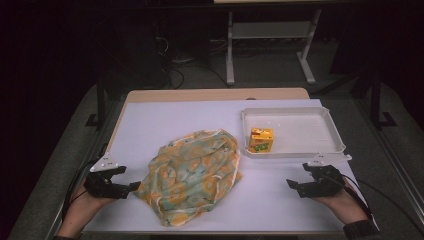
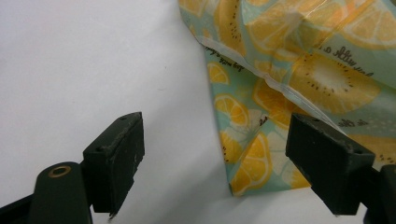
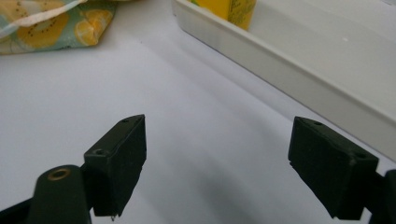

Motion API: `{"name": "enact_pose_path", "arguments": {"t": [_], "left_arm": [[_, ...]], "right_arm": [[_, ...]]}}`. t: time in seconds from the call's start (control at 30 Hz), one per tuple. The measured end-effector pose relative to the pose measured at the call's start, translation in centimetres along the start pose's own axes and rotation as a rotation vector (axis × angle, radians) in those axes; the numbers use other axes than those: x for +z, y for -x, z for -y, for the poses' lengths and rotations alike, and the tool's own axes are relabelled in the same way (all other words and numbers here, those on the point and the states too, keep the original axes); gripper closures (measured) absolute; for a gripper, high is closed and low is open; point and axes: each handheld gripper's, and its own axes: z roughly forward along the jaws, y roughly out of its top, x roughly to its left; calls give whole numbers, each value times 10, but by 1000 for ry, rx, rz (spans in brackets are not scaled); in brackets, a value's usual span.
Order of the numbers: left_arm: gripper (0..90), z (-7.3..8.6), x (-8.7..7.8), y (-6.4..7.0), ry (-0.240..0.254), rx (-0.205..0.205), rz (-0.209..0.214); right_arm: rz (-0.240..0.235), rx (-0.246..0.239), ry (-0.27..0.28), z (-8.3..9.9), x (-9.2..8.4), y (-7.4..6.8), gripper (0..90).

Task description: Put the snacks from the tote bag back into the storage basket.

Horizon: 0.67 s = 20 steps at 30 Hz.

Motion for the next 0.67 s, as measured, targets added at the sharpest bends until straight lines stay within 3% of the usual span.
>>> {"name": "enact_pose_path", "arguments": {"t": [0.33,0.67], "left_arm": [[192,3,-1,3,3,7,-1],[192,5,-3,3,4,3,-6]], "right_arm": [[18,6,-8,19,-8,-6,166],[25,-2,-10,20,-7,-5,154]]}}
